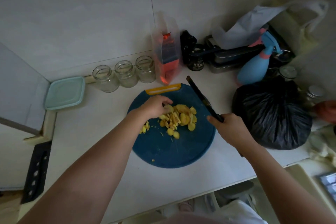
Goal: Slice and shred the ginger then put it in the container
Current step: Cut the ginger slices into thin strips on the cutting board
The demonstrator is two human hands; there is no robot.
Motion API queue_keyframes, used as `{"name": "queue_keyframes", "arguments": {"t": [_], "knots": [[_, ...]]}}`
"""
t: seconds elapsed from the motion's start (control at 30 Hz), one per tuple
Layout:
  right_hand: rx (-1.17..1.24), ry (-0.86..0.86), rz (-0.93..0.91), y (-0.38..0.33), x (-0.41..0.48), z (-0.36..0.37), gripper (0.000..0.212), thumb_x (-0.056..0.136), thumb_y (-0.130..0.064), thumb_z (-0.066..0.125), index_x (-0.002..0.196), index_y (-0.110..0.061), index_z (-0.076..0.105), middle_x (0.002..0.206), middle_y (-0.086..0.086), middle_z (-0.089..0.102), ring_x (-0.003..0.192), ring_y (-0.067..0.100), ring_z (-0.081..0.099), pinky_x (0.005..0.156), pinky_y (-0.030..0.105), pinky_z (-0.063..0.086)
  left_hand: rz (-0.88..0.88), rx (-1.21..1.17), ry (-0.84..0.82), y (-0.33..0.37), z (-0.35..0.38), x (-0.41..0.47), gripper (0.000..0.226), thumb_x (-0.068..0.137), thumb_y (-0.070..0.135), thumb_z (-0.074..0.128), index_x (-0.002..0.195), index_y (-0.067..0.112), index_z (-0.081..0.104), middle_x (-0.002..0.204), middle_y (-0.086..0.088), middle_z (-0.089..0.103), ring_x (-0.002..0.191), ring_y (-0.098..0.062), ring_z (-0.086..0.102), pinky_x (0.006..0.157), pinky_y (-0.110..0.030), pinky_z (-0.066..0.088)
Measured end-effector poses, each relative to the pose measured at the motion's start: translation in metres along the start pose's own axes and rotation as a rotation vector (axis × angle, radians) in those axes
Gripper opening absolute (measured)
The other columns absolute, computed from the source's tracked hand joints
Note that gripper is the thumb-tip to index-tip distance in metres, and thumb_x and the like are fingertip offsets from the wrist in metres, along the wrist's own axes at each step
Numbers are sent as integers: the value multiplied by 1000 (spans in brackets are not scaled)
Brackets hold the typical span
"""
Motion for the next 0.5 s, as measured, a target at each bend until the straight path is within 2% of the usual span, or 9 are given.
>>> {"name": "queue_keyframes", "arguments": {"t": [0.17, 0.3, 0.4, 0.5], "knots": [[23, -7, 9, 7, -1, 4, 53, 92, -41, 62, 54, -11, 41, 50, 4, 38, 47, 18, 39, 51, 28, 33, -55, 39, -18, -17, -2, 12, 29, 83, 18, 73, 111, 14, 65, 105, -1, 60, 95, -13, 55, 76, -20, 38], [94, -15, 35, 11, 4, 5, 50, 91, -42, 63, 58, -8, 45, 54, 9, 41, 50, 21, 41, 53, 31, 35, -68, -154, 98, -24, -21, 18, 29, 83, 17, 73, 109, 7, 66, 96, -5, 63, 84, -12, 56, 72, -20, 40], [142, -21, 45, 14, 8, 5, 49, 90, -40, 64, 58, -9, 44, 55, 10, 41, 50, 22, 40, 54, 33, 36, -34, -311, 87, -5, -24, 21, 30, 85, 13, 71, 112, 4, 63, 85, -4, 65, 68, -8, 57, 58, -11, 44], [164, -27, 55, 16, 10, 5, 48, 90, -40, 64, 59, -9, 46, 56, 10, 42, 50, 21, 40, 54, 34, 37, 39, -230, -46, 24, -8, 27, 30, 85, 17, 71, 114, 12, 65, 89, 1, 64, 80, -11, 61, 62, -12, 45]]}}
Point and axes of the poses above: each hand's wrist, its own x-axis towards the middle knuckle, its own z-axis out of the palm, y = z × x, the point moved 10 cm from there along x, towards the middle knuckle
